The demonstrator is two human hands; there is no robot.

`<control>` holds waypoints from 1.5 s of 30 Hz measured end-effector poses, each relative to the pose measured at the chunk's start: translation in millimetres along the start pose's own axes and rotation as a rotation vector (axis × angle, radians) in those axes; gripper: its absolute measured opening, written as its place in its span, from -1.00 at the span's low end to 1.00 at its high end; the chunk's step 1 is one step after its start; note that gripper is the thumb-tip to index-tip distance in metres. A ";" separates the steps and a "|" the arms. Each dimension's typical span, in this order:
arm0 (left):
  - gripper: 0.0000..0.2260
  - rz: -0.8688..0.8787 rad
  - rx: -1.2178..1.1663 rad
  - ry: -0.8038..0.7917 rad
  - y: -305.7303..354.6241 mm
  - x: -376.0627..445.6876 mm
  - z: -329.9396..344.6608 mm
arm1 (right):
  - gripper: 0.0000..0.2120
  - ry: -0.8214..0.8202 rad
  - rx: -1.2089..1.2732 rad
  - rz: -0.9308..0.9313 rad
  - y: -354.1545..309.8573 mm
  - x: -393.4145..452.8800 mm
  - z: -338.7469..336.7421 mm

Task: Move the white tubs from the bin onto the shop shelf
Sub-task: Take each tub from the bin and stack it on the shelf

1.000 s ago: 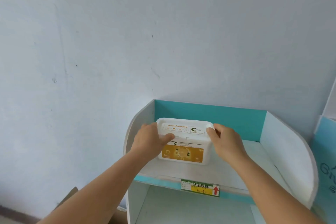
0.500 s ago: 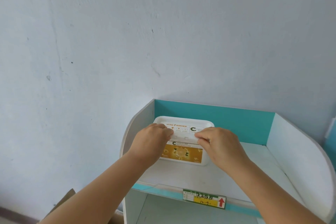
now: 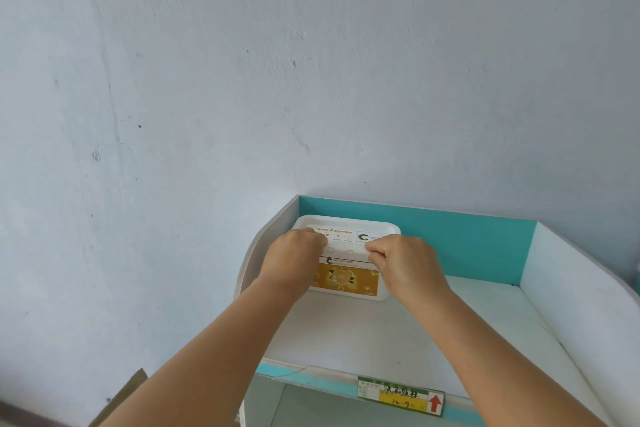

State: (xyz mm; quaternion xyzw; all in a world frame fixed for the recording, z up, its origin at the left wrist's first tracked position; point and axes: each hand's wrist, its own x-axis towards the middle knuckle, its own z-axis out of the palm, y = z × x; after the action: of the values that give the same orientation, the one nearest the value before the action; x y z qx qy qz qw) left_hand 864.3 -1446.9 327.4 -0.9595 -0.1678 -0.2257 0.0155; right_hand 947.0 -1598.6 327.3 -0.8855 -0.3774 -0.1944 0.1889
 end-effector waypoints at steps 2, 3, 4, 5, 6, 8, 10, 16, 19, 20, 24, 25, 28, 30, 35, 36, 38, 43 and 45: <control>-0.85 -0.013 0.006 0.006 1.1 -2.4 0.0 | -0.79 -0.034 -0.006 -0.007 0.5 -1.4 -3.1; -0.86 -0.019 -0.007 0.007 2.9 -5.7 -0.5 | -0.79 -0.059 0.014 -0.004 0.5 -3.8 -5.8; -0.84 -0.018 -0.024 -0.001 5.3 -10.6 -1.0 | -0.76 -0.096 0.032 0.001 0.3 -8.0 -8.5; -0.76 -0.012 -0.037 -0.021 8.5 -17.2 -2.0 | -0.66 -0.144 0.034 0.005 0.0 -13.9 -11.1; -0.66 -0.003 -0.044 -0.052 12.3 -24.9 -3.1 | -0.53 -0.190 0.026 0.002 -0.3 -21.7 -13.0; -0.50 0.037 -0.056 -0.074 21.2 -42.7 -7.3 | -0.35 -0.236 -0.012 -0.006 -0.8 -40.1 -16.8; -0.43 0.087 -0.061 -0.076 31.3 -59.9 -11.6 | -0.29 -0.241 -0.049 0.011 1.0 -60.8 -21.0; -0.42 0.214 -0.106 -0.129 73.9 -111.3 -21.0 | -0.28 -0.264 -0.076 0.141 8.7 -138.0 -41.4; -0.45 0.311 -0.146 -0.164 100.4 -136.7 -16.2 | -0.27 -0.260 -0.070 0.209 16.4 -183.4 -47.9; -0.46 0.342 -0.161 -0.175 109.4 -144.9 -12.5 | -0.26 -0.262 -0.071 0.236 19.8 -198.7 -50.2; -0.42 0.446 -0.212 -0.233 145.8 -176.2 5.0 | -0.27 -0.280 -0.089 0.360 36.7 -257.4 -58.1; -0.41 0.470 -0.223 -0.247 155.1 -183.1 10.3 | -0.27 -0.285 -0.089 0.396 42.1 -271.6 -59.3; -0.41 0.541 -0.255 -0.308 184.1 -204.5 27.0 | -0.26 -0.318 -0.097 0.510 60.1 -317.1 -59.0; -0.41 0.583 -0.274 -0.342 203.3 -220.0 38.7 | -0.26 -0.339 -0.104 0.582 71.3 -347.5 -57.7; -0.40 0.693 -0.309 -0.389 255.4 -256.0 64.7 | -0.26 -0.359 -0.108 0.728 95.8 -414.2 -57.6; -0.40 0.709 -0.316 -0.403 266.8 -263.0 68.9 | -0.26 -0.369 -0.106 0.754 101.8 -426.8 -58.0; -0.41 0.735 -0.320 -0.432 289.7 -277.0 77.7 | -0.28 -0.393 -0.096 0.804 115.3 -451.0 -58.5; -0.45 0.794 -0.310 -0.511 350.4 -310.3 98.9 | -0.31 -0.431 -0.065 0.887 157.8 -506.0 -59.0; -0.45 0.800 -0.300 -0.538 376.7 -322.0 110.7 | -0.32 -0.454 -0.045 0.901 178.6 -528.6 -59.1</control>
State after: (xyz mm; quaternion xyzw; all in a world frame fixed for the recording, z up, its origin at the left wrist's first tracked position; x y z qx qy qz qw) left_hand 764.7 -1892.0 104.2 -0.9646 0.2491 0.0314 -0.0811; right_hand 729.5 -2056.5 86.7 -0.9842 0.0149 0.0958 0.1482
